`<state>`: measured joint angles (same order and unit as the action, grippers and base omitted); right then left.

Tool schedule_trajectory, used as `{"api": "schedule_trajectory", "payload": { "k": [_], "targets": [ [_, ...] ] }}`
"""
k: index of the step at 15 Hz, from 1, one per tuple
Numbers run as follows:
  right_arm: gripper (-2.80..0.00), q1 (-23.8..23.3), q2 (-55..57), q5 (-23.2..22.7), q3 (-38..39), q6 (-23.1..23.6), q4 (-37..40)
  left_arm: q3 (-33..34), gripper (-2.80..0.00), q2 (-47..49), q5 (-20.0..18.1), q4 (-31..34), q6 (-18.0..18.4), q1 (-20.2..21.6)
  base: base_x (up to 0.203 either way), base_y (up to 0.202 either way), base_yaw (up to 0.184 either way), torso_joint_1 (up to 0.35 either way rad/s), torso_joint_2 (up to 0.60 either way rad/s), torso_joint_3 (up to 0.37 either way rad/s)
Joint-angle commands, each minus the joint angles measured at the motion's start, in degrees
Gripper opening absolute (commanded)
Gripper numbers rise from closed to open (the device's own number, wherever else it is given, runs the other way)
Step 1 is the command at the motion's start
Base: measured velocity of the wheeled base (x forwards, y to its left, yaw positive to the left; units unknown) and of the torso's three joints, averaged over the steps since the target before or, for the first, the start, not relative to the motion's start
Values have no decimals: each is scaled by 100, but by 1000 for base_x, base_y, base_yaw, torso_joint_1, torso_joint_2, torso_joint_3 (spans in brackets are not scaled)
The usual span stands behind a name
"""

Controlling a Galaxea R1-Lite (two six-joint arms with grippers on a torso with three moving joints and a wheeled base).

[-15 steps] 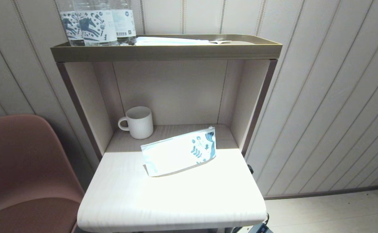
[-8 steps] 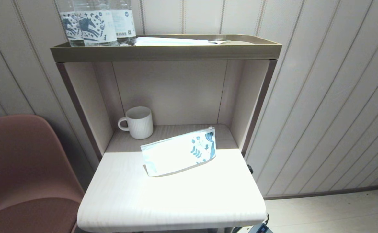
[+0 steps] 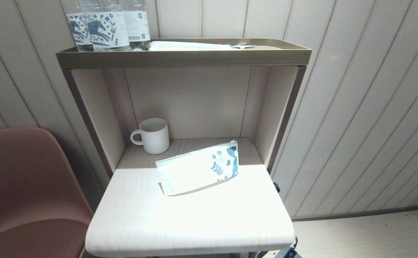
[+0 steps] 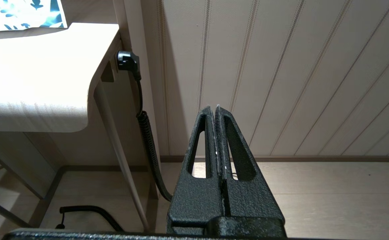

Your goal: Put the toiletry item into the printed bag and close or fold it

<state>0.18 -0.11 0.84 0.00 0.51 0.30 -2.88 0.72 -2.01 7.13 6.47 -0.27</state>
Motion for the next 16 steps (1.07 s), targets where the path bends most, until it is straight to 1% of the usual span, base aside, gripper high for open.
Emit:
{"api": "schedule_trajectory", "payload": {
  "k": [1,2,4,5,16],
  "targets": [
    [-280,-1,11,4,0,2,13,51,-280,-72,148,-10,-198,9,0,0,0,0,0,0],
    [-280,-1,11,4,0,0,13,51,-280,-72,149,-20,-209,9,0,0,0,0,0,0],
    [-280,-1,11,4,0,-7,13,51,-280,-72,207,-42,-528,9,0,0,0,0,0,0],
    [-280,-1,11,4,0,-7,13,55,-280,-68,218,-54,-563,9,0,0,0,0,0,0],
    [-280,4,11,13,0,-25,13,60,-280,-63,218,-71,-638,9,0,0,0,0,0,0]
  ]
}}
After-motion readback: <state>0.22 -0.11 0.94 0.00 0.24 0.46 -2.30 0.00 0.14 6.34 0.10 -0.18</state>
